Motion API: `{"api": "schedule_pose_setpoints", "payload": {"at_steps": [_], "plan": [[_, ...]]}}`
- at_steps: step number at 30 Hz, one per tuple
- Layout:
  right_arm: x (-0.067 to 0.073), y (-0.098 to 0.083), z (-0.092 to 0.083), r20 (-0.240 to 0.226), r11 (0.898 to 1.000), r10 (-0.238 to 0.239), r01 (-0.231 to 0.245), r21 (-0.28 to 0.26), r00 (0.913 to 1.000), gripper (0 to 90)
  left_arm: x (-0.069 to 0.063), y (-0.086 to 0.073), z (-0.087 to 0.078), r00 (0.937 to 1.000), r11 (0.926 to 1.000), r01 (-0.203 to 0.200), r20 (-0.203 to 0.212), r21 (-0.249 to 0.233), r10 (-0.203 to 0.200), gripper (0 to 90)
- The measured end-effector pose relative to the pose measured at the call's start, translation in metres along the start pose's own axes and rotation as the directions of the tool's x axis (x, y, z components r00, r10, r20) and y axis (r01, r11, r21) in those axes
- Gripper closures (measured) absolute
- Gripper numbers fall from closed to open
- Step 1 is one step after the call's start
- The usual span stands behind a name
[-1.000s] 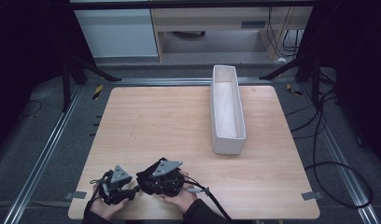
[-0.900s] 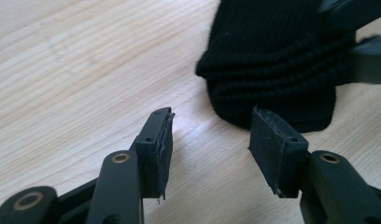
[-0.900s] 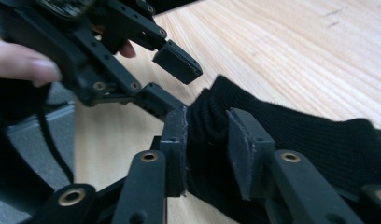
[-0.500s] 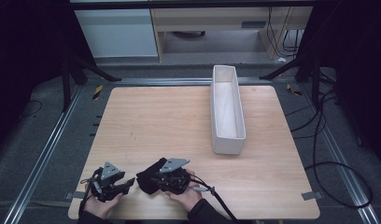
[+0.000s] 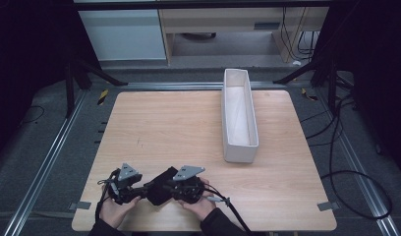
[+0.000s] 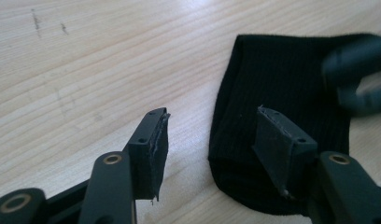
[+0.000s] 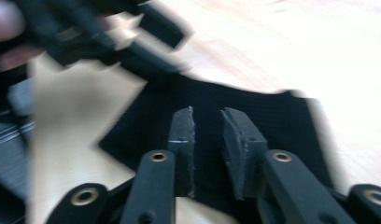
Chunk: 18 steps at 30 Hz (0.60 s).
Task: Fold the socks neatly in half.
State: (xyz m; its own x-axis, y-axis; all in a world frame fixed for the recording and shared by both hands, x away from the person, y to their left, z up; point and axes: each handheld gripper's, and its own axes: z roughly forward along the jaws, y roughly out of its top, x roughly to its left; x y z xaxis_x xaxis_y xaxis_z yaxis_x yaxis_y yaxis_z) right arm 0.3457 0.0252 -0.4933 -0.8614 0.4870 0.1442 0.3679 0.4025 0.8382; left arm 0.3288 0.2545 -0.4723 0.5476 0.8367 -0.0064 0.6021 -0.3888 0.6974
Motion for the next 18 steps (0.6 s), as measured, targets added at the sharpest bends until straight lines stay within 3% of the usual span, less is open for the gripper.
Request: {"api": "schedule_pose_setpoints", "payload": {"at_steps": [3, 5, 8, 13, 18], "plan": [[-0.015, -0.002, -0.004, 0.097, 1.0, 0.007, -0.01, 0.025, 0.9953, 80.6, -0.001, -0.002, -0.001, 0.9999, 0.9998, -0.017, -0.001, 0.007, 0.017, 42.6], [-0.022, -0.006, -0.003, 0.125, 0.998, 0.012, -0.019, 0.057, 0.9921, 84.2, -0.002, -0.006, -0.001, 0.9997, 0.9995, -0.025, 0.006, 0.017, 0.025, 42.1], [-0.026, -0.014, 0.0, 0.132, 0.998, 0.014, -0.022, 0.06, 0.9911, 87.9, -0.003, -0.009, -0.001, 0.9993, 0.9993, -0.031, 0.02, 0.022, 0.03, 41.8], [-0.024, -0.011, 0.002, 0.143, 0.997, -0.013, 0.002, 0.075, 0.9897, 87.3, -0.005, -0.01, -0.002, 0.9991, 0.9991, -0.035, 0.025, 0.022, 0.034, 41.3], [-0.028, 0.001, -0.008, 0.145, 1.0, -0.018, 0.015, 0.023, 0.9893, 77.3, -0.005, -0.006, -0.015, 0.9986, 0.9991, -0.032, 0.041, -0.028, 0.034, 39.6]]}}
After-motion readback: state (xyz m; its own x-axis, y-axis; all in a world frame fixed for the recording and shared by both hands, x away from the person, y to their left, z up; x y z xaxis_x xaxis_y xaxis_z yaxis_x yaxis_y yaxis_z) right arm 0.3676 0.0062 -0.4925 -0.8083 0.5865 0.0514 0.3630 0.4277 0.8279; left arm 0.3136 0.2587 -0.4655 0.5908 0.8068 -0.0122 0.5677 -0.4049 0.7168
